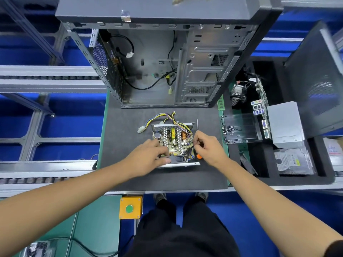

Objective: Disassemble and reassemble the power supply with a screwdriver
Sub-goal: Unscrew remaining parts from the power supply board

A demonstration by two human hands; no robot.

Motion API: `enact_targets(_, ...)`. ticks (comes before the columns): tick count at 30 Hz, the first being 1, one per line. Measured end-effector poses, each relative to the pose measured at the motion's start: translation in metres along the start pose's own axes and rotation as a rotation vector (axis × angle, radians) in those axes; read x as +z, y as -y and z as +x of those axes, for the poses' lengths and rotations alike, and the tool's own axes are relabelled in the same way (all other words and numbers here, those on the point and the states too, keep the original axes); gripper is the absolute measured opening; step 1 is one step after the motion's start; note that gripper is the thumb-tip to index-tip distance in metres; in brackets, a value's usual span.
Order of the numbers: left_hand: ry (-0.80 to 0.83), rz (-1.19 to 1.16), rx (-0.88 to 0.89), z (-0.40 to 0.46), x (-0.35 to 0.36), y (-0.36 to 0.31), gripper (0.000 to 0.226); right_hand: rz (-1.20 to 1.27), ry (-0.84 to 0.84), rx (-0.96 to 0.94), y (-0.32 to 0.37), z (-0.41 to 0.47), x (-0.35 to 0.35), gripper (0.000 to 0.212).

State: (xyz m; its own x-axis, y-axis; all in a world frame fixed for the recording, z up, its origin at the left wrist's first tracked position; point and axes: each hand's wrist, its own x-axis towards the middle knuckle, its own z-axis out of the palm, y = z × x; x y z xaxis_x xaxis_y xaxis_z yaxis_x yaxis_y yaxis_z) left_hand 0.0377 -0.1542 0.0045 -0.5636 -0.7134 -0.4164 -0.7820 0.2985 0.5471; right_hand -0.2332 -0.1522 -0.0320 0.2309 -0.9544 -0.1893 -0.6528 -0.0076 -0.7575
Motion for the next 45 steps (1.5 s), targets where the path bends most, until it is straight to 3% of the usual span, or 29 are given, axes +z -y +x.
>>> enact_targets(4,-0.013,-0.096,0.044,0.006,0.000,-0.005,0.018,-0.073,0.005,0.001,-0.003,0.003,-0.003,0.015)
enact_targets(8,0.054,0.030,0.085,0.015,-0.016,0.005,0.010,-0.162,0.045,-0.079,-0.007,0.009,-0.007,0.017)
enact_targets(13,0.222,0.184,0.134,0.020,-0.026,0.005,0.014,-0.353,0.240,-0.383,-0.009,0.021,-0.011,0.018)
enact_targets(19,0.191,0.083,0.166,0.018,-0.028,0.005,0.008,-0.409,0.165,-0.604,-0.019,0.026,-0.020,0.018)
enact_targets(22,0.200,0.088,0.118,0.018,-0.024,-0.002,0.007,-0.373,0.128,-0.565,-0.032,0.023,-0.015,0.018)
enact_targets(26,0.359,0.327,0.062,0.035,-0.035,-0.019,0.021,-0.205,0.064,-0.454,-0.043,0.020,-0.005,0.023)
enact_targets(32,0.525,0.721,0.073,0.049,-0.049,-0.064,0.012,-0.020,0.027,-0.352,-0.050,0.022,-0.001,0.029)
enact_targets(35,0.629,0.747,0.002,0.061,-0.062,-0.078,0.018,0.051,-0.005,-0.307,-0.053,0.022,0.005,0.026)
enact_targets(37,0.577,0.581,-0.015,0.074,-0.073,-0.082,0.023,0.137,-0.023,-0.275,-0.055,0.021,0.009,0.026)
enact_targets(41,0.208,0.136,0.123,0.095,-0.055,-0.091,0.029,0.211,-0.098,-0.267,-0.056,0.024,0.011,0.031)
enact_targets(43,0.089,0.048,0.116,0.098,-0.036,-0.092,0.041,0.246,-0.138,-0.254,-0.056,0.026,0.011,0.039)
enact_targets(45,0.008,0.017,0.083,0.097,-0.022,-0.089,0.052,0.282,-0.143,-0.249,-0.057,0.026,0.012,0.032)
